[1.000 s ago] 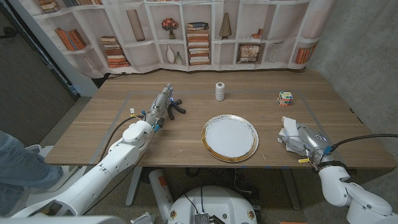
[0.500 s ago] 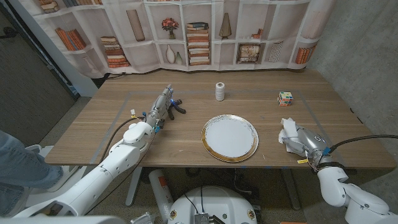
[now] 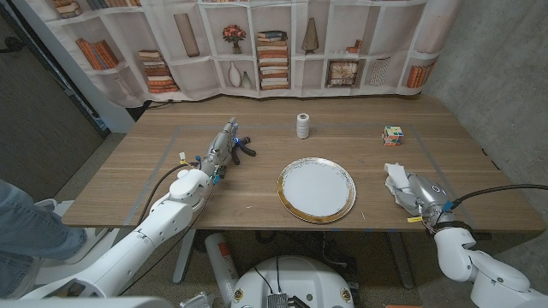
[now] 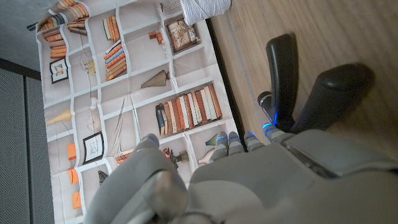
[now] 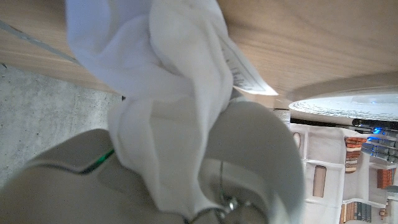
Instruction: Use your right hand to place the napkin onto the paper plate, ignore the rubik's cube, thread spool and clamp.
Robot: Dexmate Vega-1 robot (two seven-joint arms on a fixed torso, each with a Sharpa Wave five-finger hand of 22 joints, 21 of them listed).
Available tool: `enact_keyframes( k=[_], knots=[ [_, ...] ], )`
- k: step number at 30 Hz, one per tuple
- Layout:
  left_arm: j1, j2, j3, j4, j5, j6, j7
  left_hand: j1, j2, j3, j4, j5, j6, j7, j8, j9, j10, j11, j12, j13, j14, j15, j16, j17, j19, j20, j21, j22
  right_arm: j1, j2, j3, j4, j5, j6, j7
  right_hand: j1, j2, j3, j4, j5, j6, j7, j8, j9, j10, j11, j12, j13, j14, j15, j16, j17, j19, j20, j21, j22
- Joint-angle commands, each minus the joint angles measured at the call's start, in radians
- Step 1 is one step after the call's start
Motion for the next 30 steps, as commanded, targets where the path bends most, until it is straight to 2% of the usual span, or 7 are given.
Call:
enact_keyframes(
  k=[1,8,10,14,17,19,30],
  knots=[
    [0.003,0.0,-0.002,0.009,-0.005,-0.004,-0.004,0.0,0.007,-0.001,0.0,0.001,0.003,0.001,-0.003,0.002,0.002,-0.004,0.0,0.003,0.0,0.006,0.002,0.004,-0.014,0.01,0.004,0.002,0.034,0.0,-0.041,0.003,0.003,-0.022,-0.019,0.04,0.012,-0.011,0.003,-0.005,0.046,-0.014,0.012,0.003,0.033,-0.015,0.008,0.002,0.038,-0.026,0.013,0.008,0.073,-0.066,0.013,0.006],
    [0.0,-0.004,-0.002,0.02,-0.008,-0.009,-0.01,0.001,0.007,-0.003,0.0,0.001,0.004,0.001,-0.003,0.002,0.003,-0.003,0.0,0.003,0.0,0.007,0.002,0.004,-0.014,0.011,0.004,0.002,0.042,0.0,-0.052,-0.001,-0.006,-0.035,-0.046,0.072,0.011,-0.027,0.012,-0.009,0.145,-0.041,0.027,0.003,0.118,-0.043,0.021,0.001,0.113,-0.08,0.018,0.004,0.124,-0.125,0.031,0.011],
    [-0.001,-0.004,-0.002,0.023,-0.008,-0.009,-0.012,0.001,0.007,-0.003,0.0,0.001,0.005,0.002,-0.002,0.002,0.002,-0.004,0.0,0.003,0.0,0.007,0.002,0.004,-0.013,0.011,0.004,0.002,0.044,0.005,-0.055,0.001,-0.011,-0.039,-0.062,0.077,0.008,-0.032,0.014,-0.01,0.171,-0.049,0.03,0.004,0.148,-0.044,0.026,0.001,0.129,-0.084,0.016,0.003,0.136,-0.139,0.037,0.013],
    [-0.005,-0.006,0.0,0.029,-0.008,-0.009,-0.016,0.001,0.008,-0.004,0.0,0.001,0.006,0.0,-0.002,0.002,0.003,-0.003,0.0,0.003,0.0,0.006,0.002,0.004,-0.014,0.011,0.004,0.003,0.043,0.005,-0.054,-0.003,-0.011,-0.044,-0.075,0.083,0.006,-0.04,0.018,-0.012,0.209,-0.059,0.033,0.004,0.185,-0.045,0.029,0.001,0.18,-0.106,0.022,0.002,0.155,-0.15,0.046,0.014],
    [-0.009,-0.007,0.001,0.033,-0.007,-0.01,-0.018,0.001,0.008,-0.005,0.0,0.0,0.006,0.001,-0.002,0.002,0.003,-0.003,0.0,0.003,-0.001,0.007,0.002,0.004,-0.014,0.011,0.004,0.003,0.042,0.005,-0.054,-0.005,-0.013,-0.048,-0.084,0.086,0.005,-0.046,0.021,-0.013,0.243,-0.067,0.037,0.005,0.217,-0.058,0.032,0.001,0.22,-0.117,0.026,0.002,0.171,-0.163,0.054,0.016],
    [-0.012,-0.007,0.002,0.034,-0.007,-0.009,-0.019,0.001,0.008,-0.005,0.0,0.0,0.006,0.001,-0.002,0.002,0.004,-0.003,0.001,0.003,-0.001,0.007,0.002,0.004,-0.014,0.01,0.004,0.003,0.041,0.005,-0.052,-0.009,-0.014,-0.051,-0.09,0.089,0.006,-0.049,0.023,-0.013,0.264,-0.073,0.038,0.005,0.241,-0.053,0.035,0.001,0.242,-0.122,0.027,0.002,0.182,-0.168,0.06,0.017],
    [-0.022,-0.012,0.007,0.039,-0.004,-0.008,-0.024,0.001,0.009,-0.007,0.001,0.0,0.007,0.001,-0.002,0.002,0.005,-0.003,0.001,0.003,0.001,0.007,0.002,0.004,-0.015,0.009,0.004,0.003,0.038,-0.007,-0.044,-0.029,-0.025,-0.079,-0.097,0.101,0.017,-0.053,0.025,-0.008,0.308,-0.078,0.039,0.006,0.282,-0.06,0.034,0.001,0.279,-0.131,0.022,0.002,0.191,-0.176,0.069,0.02]
  ],
)
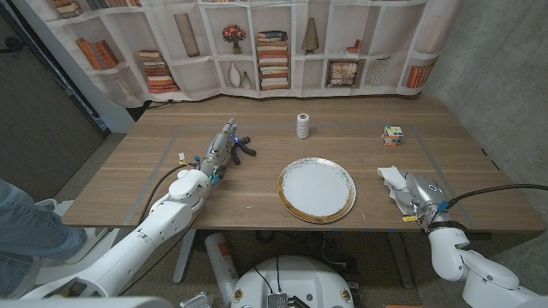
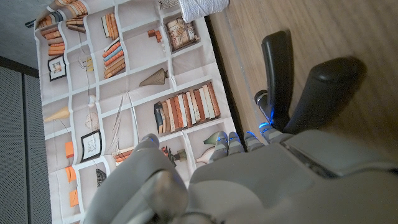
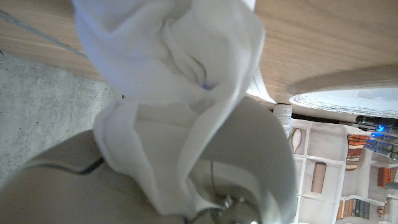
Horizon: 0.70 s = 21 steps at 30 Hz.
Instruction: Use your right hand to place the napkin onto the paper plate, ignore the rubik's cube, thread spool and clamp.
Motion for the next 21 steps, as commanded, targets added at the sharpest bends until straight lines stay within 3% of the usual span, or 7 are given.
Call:
enact_keyframes(
  k=[1,13,21],
  knots=[
    [-0.011,-0.004,0.007,0.007,0.003,0.002,-0.007,0.002,0.01,-0.007,0.001,0.0,0.008,0.0,-0.002,0.002,0.003,-0.002,0.001,0.003,0.0,0.007,0.002,0.004,-0.013,0.004,-0.002,0.003,-0.002,-0.011,0.008,-0.021,-0.011,-0.027,-0.019,0.013,0.001,-0.005,0.001,0.003,0.018,0.0,0.004,0.006,0.018,0.0,0.003,0.002,0.016,-0.056,0.0,0.002,0.021,-0.081,0.003,0.0],
    [-0.005,0.001,0.004,-0.005,0.005,0.003,-0.001,0.002,0.011,-0.009,0.001,0.0,0.008,0.001,-0.002,0.002,0.003,0.0,0.001,0.003,0.0,0.006,0.002,0.004,-0.014,0.004,-0.002,0.003,-0.008,-0.018,0.031,-0.021,-0.002,0.003,-0.034,0.017,0.007,-0.012,0.004,0.005,0.038,-0.009,-0.003,0.006,0.039,0.0,-0.005,0.002,0.028,-0.069,-0.011,0.003,0.017,-0.083,0.006,0.001],
    [-0.006,0.006,0.002,-0.012,0.007,0.003,-0.001,0.003,0.012,-0.011,0.001,0.0,0.008,0.002,-0.002,0.002,0.004,0.0,0.001,0.003,0.0,0.006,0.002,0.004,-0.014,-0.001,-0.002,0.003,-0.008,-0.023,0.044,-0.019,-0.007,0.037,-0.042,0.028,0.021,-0.019,0.005,0.006,0.046,-0.023,-0.019,0.007,0.031,-0.018,-0.028,0.003,0.003,-0.102,-0.03,0.009,-0.027,-0.1,-0.008,0.002]
  ],
)
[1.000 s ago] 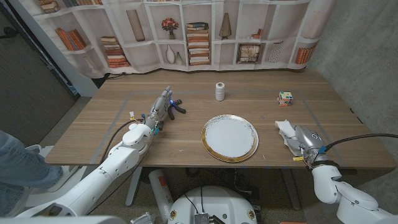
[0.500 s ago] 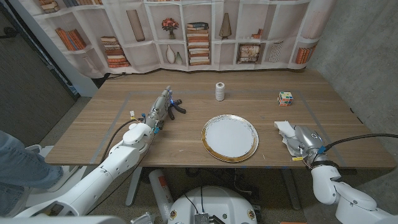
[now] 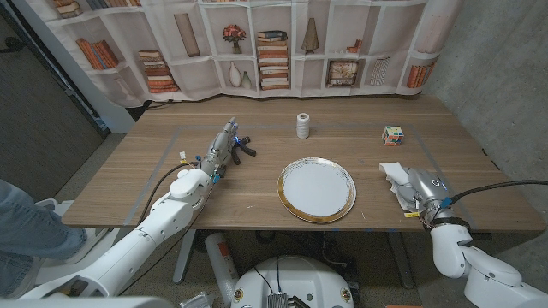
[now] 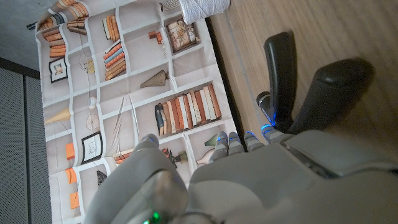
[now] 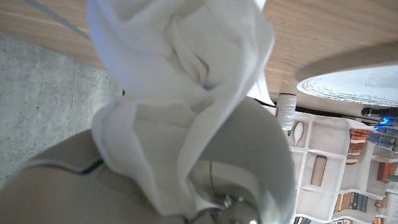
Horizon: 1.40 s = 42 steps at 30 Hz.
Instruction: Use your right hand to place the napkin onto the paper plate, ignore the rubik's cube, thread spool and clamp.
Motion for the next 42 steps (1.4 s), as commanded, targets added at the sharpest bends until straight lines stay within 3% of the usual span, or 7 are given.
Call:
enact_keyframes(
  k=[1,28,42],
  knots=[
    [0.001,0.008,-0.003,-0.012,0.003,0.001,0.001,0.0,0.009,-0.002,0.001,0.0,0.009,0.002,-0.002,0.002,0.003,0.0,0.001,0.003,0.001,0.006,0.002,0.004,-0.014,0.0,-0.001,0.003,-0.001,-0.006,0.019,0.001,-0.003,0.046,-0.016,0.009,0.006,-0.006,0.0,0.006,0.013,-0.012,-0.004,0.002,0.0,-0.013,-0.007,0.003,-0.013,-0.097,-0.007,0.007,-0.016,-0.082,-0.005,0.003],
    [0.003,0.025,-0.008,-0.052,0.017,-0.003,0.005,0.002,0.011,-0.007,0.001,0.0,0.008,0.003,-0.003,0.002,0.002,0.001,0.0,0.003,0.001,0.007,0.002,0.004,-0.016,-0.006,-0.001,0.003,-0.011,-0.01,0.043,-0.023,-0.031,0.08,-0.001,0.011,0.014,-0.018,0.004,0.005,0.03,-0.019,-0.016,0.003,0.017,-0.015,-0.017,0.004,0.003,-0.106,-0.004,0.011,-0.015,-0.083,0.0,0.004],
    [0.025,0.031,-0.009,-0.079,0.025,-0.006,0.019,0.003,0.013,-0.01,0.001,0.0,0.01,0.005,-0.002,0.002,0.004,0.002,0.001,0.003,0.001,0.007,0.002,0.004,-0.019,-0.009,-0.002,0.003,-0.024,-0.027,0.066,-0.026,-0.064,0.149,-0.002,0.015,0.02,-0.026,0.003,0.006,0.048,-0.027,-0.021,0.005,0.029,-0.037,-0.024,0.005,0.008,-0.119,-0.006,0.012,-0.019,-0.086,0.003,0.006]
  ],
)
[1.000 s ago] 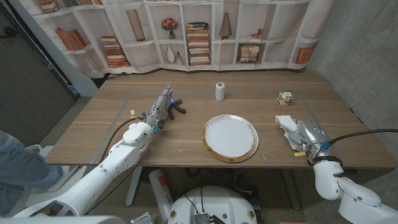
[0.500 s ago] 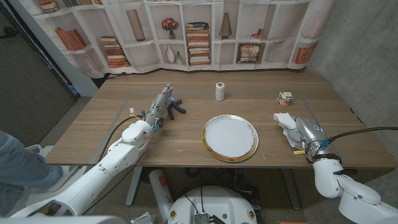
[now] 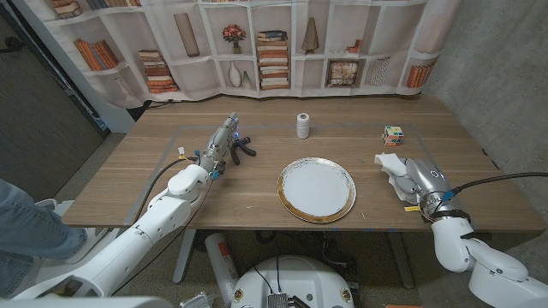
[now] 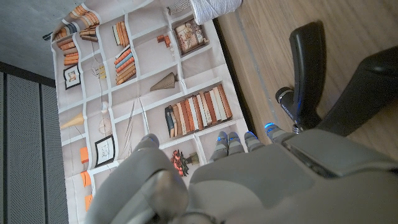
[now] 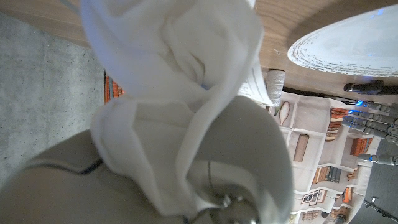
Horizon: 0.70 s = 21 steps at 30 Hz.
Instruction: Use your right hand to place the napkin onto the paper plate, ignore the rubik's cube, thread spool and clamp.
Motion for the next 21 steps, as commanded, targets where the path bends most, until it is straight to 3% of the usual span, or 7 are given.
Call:
enact_keyframes(
  k=[1,4,8,9,10,12,21],
  knots=[
    [0.018,0.006,-0.002,-0.025,0.007,-0.004,0.012,0.002,0.012,-0.002,0.001,0.0,0.004,-0.001,-0.002,0.002,0.004,0.002,0.0,0.003,0.001,0.007,0.002,0.004,-0.019,-0.01,-0.002,0.003,-0.007,-0.011,0.02,0.0,-0.026,0.062,-0.002,0.008,0.012,-0.007,0.0,0.006,0.01,-0.004,-0.003,0.004,0.008,-0.004,-0.002,0.001,0.008,-0.124,0.001,0.003,-0.003,-0.095,0.003,0.003],
    [0.024,0.01,-0.003,-0.035,0.01,-0.003,0.018,0.002,0.012,-0.002,0.001,0.0,0.004,0.0,-0.003,0.002,0.004,0.001,0.0,0.003,0.001,0.007,0.002,0.004,-0.019,-0.01,-0.002,0.003,-0.004,-0.012,0.024,0.002,-0.032,0.082,-0.001,0.009,0.014,-0.009,0.0,0.006,0.012,-0.006,-0.005,0.005,0.008,-0.02,-0.005,0.002,0.01,-0.125,0.001,0.003,-0.003,-0.095,0.004,0.003],
    [0.031,0.013,-0.005,-0.047,0.012,-0.004,0.023,0.003,0.012,-0.003,0.001,0.0,0.004,0.0,-0.002,0.002,0.003,0.002,0.0,0.003,0.001,0.007,0.002,0.004,-0.019,-0.011,-0.002,0.003,0.003,-0.012,0.024,0.005,-0.044,0.107,0.002,0.009,0.014,-0.011,0.0,0.006,0.016,-0.004,-0.007,0.005,0.013,-0.011,-0.005,0.002,0.01,-0.128,0.0,0.003,-0.004,-0.095,0.005,0.004],
    [0.033,0.014,-0.006,-0.049,0.012,-0.004,0.024,0.003,0.012,-0.003,0.001,0.0,0.004,0.0,-0.002,0.002,0.004,0.002,0.0,0.003,0.001,0.007,0.002,0.004,-0.019,-0.011,-0.002,0.003,0.005,-0.012,0.024,0.007,-0.046,0.114,0.002,0.01,0.016,-0.014,0.0,0.006,0.018,-0.006,-0.01,0.006,0.017,-0.026,-0.007,0.002,0.011,-0.127,-0.002,0.003,-0.004,-0.095,0.007,0.004],
    [0.034,0.015,-0.007,-0.052,0.012,-0.004,0.025,0.003,0.012,-0.003,0.001,0.0,0.005,0.0,-0.002,0.002,0.004,0.003,0.0,0.003,0.001,0.007,0.002,0.004,-0.019,-0.011,-0.002,0.003,0.008,-0.012,0.023,0.008,-0.05,0.12,0.003,0.01,0.017,-0.016,0.001,0.006,0.019,-0.005,-0.012,0.006,0.02,-0.009,-0.008,0.002,0.012,-0.127,-0.002,0.003,-0.004,-0.095,0.007,0.004],
    [0.037,0.016,-0.008,-0.055,0.013,-0.005,0.027,0.003,0.012,-0.003,0.001,0.0,0.005,0.0,-0.002,0.002,0.004,0.004,0.0,0.003,0.001,0.006,0.002,0.004,-0.019,-0.011,-0.002,0.003,0.014,-0.01,0.022,0.009,-0.055,0.128,0.006,0.011,0.018,-0.017,0.001,0.006,0.02,-0.004,-0.013,0.007,0.018,-0.023,-0.011,0.002,0.013,-0.128,-0.002,0.003,-0.004,-0.095,0.009,0.004],
    [0.048,0.015,-0.011,-0.061,0.012,-0.011,0.031,0.004,0.013,-0.005,0.0,-0.001,0.004,0.001,-0.003,0.002,0.004,0.002,0.0,0.003,0.0,0.007,0.002,0.004,-0.019,-0.014,-0.002,0.003,0.037,-0.005,0.021,0.018,-0.065,0.179,0.02,0.011,0.022,-0.021,0.002,0.007,0.027,-0.011,-0.016,0.008,0.025,-0.009,-0.013,0.002,0.017,-0.129,-0.002,0.004,-0.004,-0.096,0.011,0.005]
  ],
)
